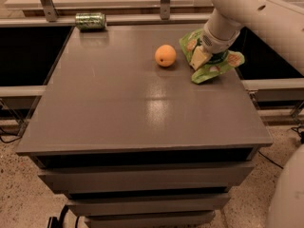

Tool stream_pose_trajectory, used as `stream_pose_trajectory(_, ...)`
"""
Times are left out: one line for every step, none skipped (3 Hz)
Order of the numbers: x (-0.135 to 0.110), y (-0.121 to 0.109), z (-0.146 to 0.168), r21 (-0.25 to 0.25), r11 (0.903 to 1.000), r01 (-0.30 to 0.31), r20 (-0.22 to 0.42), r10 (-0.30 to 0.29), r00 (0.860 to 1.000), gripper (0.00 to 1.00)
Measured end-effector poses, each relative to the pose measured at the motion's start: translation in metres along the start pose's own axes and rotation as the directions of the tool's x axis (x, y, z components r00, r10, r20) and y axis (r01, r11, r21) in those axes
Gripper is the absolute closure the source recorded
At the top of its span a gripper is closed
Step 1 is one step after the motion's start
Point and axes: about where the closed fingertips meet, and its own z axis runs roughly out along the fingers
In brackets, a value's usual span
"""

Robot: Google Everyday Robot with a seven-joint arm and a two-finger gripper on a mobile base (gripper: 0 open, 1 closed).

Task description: Move green rice chip bag near orange

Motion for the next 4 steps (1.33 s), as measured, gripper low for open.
stream_pose_trajectory(-0.001, 0.003, -0.003, -0.014, 0.9999, -0.003, 0.003, 0.003, 1.0, 0.0)
stream_pose_trajectory(-0.007, 0.002, -0.012, -0.024, 0.9997, 0.0, 0.021, 0.0, 1.0, 0.0)
stream_pose_trajectory(-0.02, -0.003, -0.044, -0.031, 0.999, 0.031, 0.069, -0.029, 0.997, 0.0)
stream_pose_trajectory(-0.021, -0.003, -0.045, -0.031, 0.9989, 0.034, 0.071, -0.032, 0.997, 0.0)
